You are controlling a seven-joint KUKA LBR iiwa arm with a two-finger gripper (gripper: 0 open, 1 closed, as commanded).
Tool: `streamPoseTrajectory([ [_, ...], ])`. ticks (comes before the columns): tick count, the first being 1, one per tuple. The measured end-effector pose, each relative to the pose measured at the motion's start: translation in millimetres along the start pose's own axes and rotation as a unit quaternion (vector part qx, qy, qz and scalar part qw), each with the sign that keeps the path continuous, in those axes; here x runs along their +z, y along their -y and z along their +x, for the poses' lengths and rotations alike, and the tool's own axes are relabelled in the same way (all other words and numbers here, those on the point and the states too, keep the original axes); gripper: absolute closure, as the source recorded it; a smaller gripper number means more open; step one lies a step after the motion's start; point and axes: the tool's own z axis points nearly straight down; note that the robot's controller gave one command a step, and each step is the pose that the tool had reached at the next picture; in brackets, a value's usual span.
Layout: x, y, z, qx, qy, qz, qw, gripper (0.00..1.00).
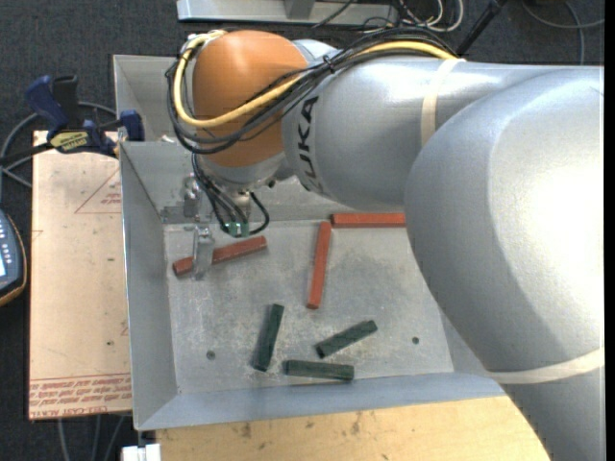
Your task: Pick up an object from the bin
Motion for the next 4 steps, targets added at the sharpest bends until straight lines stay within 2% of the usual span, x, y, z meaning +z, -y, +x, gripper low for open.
streamPoseTrajectory([
  [1,95.7,27.3,-0.7,-0.064,0.0008,0.001,0.9979,0.00],
  [2,91.1,25.7,-1.9,-0.064,0.0035,-0.001,0.9979,1.00],
  [3,-53.8,21.1,0.8,-0.048,0.0094,-0.002,0.9988,1.00],
  [4,-47.9,22.0,2.3,-0.047,0.0051,-0.001,0.9989,0.00],
])
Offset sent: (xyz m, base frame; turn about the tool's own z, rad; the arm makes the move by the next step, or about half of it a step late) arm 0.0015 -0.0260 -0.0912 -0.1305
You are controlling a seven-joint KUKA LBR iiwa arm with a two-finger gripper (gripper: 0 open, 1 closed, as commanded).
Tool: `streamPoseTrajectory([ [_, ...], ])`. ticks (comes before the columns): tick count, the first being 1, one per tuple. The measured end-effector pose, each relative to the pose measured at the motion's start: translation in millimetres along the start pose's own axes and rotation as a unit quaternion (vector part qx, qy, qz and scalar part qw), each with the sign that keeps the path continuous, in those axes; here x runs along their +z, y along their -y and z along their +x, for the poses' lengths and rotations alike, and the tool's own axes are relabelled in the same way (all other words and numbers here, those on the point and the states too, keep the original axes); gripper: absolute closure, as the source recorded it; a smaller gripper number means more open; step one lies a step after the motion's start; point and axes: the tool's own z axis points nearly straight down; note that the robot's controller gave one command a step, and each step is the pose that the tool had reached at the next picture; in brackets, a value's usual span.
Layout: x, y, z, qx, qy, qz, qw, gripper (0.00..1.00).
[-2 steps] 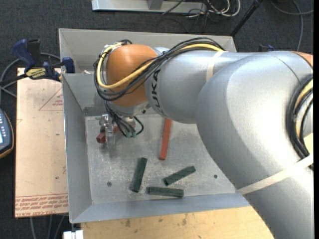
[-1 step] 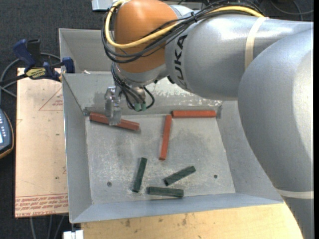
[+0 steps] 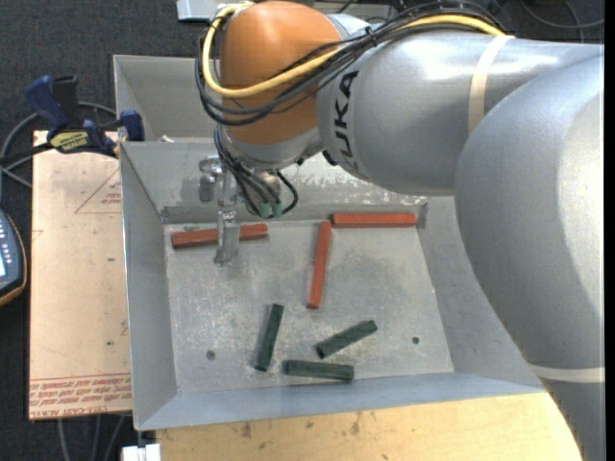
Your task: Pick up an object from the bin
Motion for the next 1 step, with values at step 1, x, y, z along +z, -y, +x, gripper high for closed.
streamPoseTrajectory([
  [1,141.1,-0.8,-13.2,-0.172,-0.0014,0.000,0.9851,0.00],
])
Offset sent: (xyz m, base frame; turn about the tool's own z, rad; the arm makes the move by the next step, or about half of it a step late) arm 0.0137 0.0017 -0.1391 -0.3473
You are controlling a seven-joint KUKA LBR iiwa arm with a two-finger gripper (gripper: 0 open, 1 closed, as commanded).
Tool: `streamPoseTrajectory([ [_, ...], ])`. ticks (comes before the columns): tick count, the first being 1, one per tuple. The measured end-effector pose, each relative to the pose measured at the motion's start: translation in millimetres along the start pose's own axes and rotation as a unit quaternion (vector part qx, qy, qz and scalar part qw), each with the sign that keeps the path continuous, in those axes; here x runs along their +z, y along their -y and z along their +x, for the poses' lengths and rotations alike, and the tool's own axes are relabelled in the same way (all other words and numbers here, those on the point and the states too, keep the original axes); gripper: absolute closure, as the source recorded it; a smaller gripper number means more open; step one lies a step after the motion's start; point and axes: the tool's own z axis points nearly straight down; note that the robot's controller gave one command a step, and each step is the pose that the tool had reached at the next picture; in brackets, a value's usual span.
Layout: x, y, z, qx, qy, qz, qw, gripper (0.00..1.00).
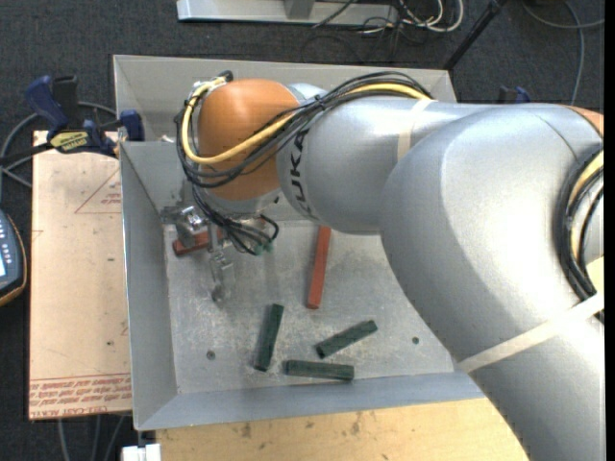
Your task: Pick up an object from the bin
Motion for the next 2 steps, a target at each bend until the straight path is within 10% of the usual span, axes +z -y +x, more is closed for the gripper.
streamPoseTrajectory([
  [1,-47.3,-19.4,32.9,-0.206,0.0013,0.000,0.9786,0.00],
  [2,-77.7,-13.8,26.6,-0.358,0.0022,0.001,0.9337,0.00],
])
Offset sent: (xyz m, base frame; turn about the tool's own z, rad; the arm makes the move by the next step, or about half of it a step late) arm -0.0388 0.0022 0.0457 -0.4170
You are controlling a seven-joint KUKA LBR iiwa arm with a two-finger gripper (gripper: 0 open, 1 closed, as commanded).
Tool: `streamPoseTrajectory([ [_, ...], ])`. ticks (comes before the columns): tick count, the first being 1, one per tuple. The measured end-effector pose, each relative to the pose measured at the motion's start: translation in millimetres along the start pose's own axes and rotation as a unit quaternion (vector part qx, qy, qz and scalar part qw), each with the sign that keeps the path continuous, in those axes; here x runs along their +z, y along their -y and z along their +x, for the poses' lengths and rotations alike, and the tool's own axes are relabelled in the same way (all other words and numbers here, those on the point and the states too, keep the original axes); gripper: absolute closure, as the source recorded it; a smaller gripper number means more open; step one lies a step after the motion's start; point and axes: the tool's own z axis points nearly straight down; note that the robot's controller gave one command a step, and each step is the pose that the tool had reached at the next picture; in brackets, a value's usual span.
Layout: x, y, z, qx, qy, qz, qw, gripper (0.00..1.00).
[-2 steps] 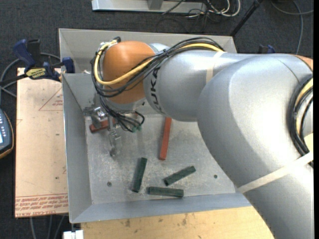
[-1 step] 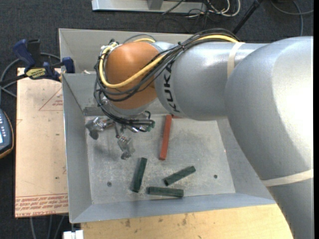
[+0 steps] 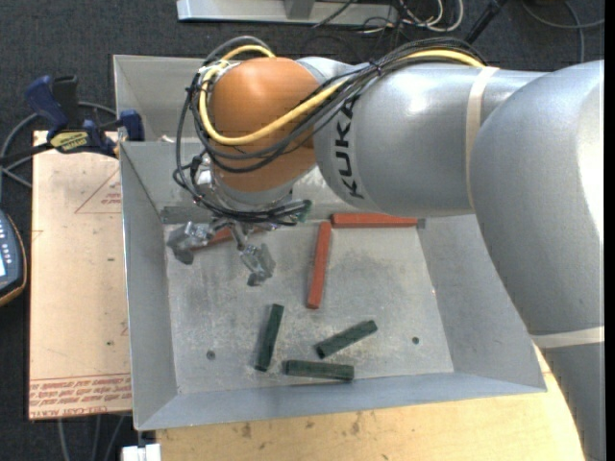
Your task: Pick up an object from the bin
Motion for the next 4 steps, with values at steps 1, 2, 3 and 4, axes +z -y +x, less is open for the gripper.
streamPoseTrajectory([
  [1,78.2,40.2,17.7,-0.192,-0.0015,-0.003,0.9814,0.00],
  [2,-20.6,76.5,63.0,-0.120,0.0008,0.003,0.9928,0.00],
  [3,3.4,51.7,173.4,-0.107,-0.0039,-0.004,0.9942,0.00],
  [4,79.6,69.9,156.1,-0.148,-0.0016,-0.004,0.9890,0.00],
])
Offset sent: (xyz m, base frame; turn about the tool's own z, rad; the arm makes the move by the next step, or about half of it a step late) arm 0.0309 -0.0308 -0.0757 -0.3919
